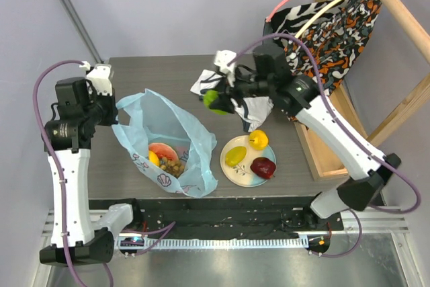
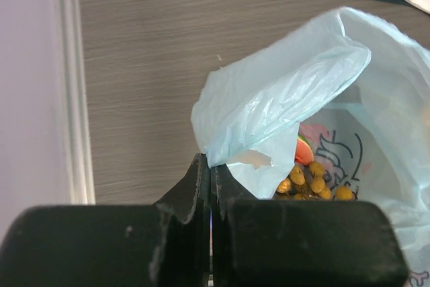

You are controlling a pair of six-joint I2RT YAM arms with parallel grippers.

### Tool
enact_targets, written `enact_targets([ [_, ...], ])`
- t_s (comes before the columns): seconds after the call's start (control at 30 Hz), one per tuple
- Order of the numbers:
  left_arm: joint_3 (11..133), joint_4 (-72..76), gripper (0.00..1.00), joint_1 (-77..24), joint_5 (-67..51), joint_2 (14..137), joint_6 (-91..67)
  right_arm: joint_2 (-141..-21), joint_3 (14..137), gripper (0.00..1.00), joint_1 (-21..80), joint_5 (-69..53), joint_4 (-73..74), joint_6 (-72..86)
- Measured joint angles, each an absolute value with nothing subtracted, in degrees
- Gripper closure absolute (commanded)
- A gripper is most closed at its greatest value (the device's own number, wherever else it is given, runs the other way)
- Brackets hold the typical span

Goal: Take the fake fruits out of the plastic bag

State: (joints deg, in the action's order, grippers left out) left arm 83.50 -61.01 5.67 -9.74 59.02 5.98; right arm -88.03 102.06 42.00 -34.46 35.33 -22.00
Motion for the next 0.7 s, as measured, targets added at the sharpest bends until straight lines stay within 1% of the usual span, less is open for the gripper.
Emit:
enact_targets([
  [0.13, 83.3, -59.3, 1.0, 5.8, -6.9, 57.8, 5.9, -79.1, 87.5, 0.68, 35.3, -29.9, 41.1, -33.1],
  [0.2, 83.0, -58.9, 1.0, 5.8, -6.9, 57.5, 5.9, -76.8, 81.3, 0.68, 35.0, -29.4, 45.4, -39.0],
  [0.33, 82.6, -58.6, 1.0, 6.1, -6.9, 57.6, 5.9, -77.5, 73.3, 0.68, 37.3, -29.8, 51.5, -47.7],
  [0.5, 81.8, -58.5, 1.0, 6.2, -6.9, 57.9, 5.9, -79.0, 68.0, 0.69, 43.9, -28.9, 52.4, -53.2],
  [0.63, 81.1, -58.5, 1.0, 6.4, -7.1, 57.8, 5.9, -83.9, 67.6, 0.69, 50.3, -27.7, 51.4, -55.5],
  [0.7, 80.8, -58.5, 1.0, 6.6, -7.1, 57.4, 5.9, -86.1, 67.6, 0.69, 51.8, -27.3, 51.0, -56.2],
])
